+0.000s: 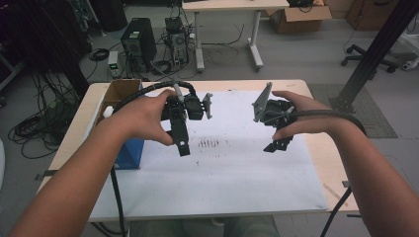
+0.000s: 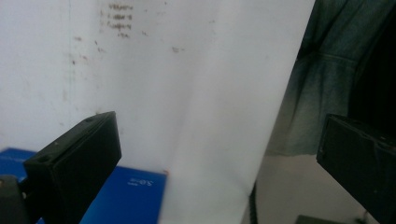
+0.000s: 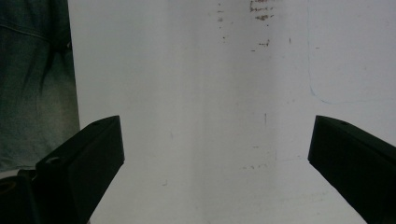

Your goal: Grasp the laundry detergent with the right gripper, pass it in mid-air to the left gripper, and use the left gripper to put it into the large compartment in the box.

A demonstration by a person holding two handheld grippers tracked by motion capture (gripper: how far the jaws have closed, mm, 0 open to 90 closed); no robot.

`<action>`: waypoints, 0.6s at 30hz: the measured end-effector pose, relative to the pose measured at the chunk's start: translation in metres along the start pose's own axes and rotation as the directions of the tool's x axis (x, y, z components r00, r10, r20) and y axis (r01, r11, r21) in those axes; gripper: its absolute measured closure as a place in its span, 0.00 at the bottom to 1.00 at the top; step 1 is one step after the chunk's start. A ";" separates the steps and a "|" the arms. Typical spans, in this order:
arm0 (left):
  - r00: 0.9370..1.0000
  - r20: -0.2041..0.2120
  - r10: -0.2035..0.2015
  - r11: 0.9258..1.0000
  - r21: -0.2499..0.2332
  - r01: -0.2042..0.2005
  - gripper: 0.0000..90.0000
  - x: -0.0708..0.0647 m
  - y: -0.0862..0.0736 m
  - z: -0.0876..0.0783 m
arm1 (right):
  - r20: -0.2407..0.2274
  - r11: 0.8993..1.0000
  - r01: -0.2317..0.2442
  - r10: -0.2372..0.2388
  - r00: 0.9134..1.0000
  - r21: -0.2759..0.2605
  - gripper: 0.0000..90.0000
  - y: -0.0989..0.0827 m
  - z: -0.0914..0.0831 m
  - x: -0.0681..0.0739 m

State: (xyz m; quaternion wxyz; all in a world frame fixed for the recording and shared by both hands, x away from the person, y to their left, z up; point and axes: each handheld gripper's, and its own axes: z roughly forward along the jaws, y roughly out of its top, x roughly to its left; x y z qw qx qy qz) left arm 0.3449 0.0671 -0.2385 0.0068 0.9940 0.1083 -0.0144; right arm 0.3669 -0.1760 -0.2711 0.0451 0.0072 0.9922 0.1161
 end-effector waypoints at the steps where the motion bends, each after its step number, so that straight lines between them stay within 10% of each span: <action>1: 1.000 0.010 0.003 1.000 0.005 -0.003 0.00 0.000 0.001 0.001 | -0.002 1.000 0.001 -0.001 1.000 0.004 0.04 0.001 0.001 0.000; 8: 0.999 -0.030 0.044 0.997 0.070 -0.041 0.00 0.001 0.009 0.011 | -0.018 1.000 0.009 -0.009 1.000 0.025 0.04 0.001 0.008 -0.003; 18: 0.997 -0.016 0.079 0.996 0.040 -0.078 0.00 -0.004 0.019 0.008 | -0.025 0.999 0.007 -0.005 1.000 0.050 0.04 -0.002 0.011 -0.002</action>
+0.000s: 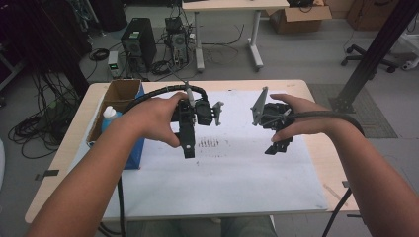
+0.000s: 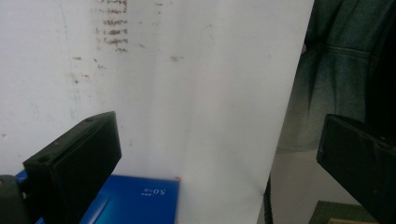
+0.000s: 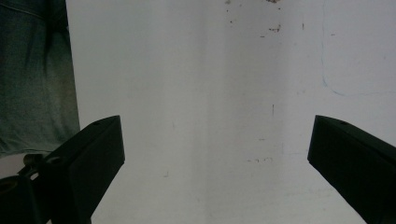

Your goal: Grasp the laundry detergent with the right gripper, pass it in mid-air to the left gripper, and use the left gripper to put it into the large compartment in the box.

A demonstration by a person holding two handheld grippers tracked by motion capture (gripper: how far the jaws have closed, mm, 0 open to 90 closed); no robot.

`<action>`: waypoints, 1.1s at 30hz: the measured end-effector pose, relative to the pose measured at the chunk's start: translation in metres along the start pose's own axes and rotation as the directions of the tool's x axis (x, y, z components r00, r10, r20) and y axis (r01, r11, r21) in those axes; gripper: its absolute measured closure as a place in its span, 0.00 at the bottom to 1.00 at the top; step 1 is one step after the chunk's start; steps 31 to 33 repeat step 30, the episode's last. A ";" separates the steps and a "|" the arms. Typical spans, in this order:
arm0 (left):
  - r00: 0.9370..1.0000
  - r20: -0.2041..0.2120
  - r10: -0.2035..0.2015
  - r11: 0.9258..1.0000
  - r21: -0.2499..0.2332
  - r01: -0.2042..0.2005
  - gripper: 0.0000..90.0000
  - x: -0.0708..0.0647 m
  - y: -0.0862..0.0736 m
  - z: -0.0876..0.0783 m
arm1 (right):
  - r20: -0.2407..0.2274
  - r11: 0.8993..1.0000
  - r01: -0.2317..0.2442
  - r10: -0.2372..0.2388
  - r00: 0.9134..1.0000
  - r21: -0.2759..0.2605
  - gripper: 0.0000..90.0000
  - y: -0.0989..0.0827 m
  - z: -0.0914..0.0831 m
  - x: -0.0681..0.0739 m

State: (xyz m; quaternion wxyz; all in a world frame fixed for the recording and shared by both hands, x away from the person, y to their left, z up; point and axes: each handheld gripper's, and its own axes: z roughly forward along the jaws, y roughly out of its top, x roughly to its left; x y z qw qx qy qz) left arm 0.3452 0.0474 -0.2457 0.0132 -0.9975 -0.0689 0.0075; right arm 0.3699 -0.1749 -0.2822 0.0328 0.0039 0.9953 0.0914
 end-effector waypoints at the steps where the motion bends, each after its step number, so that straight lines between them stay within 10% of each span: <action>1: 1.000 -0.001 0.004 1.000 0.000 -0.004 0.00 0.000 0.000 -0.001 | 0.001 1.000 0.000 0.000 1.000 -0.001 0.04 0.000 -0.001 0.000; 33: 1.000 -0.005 -0.014 1.000 0.015 0.014 0.00 0.003 -0.013 -0.003 | 0.005 1.000 0.001 -0.001 1.000 -0.006 0.04 0.002 -0.002 0.000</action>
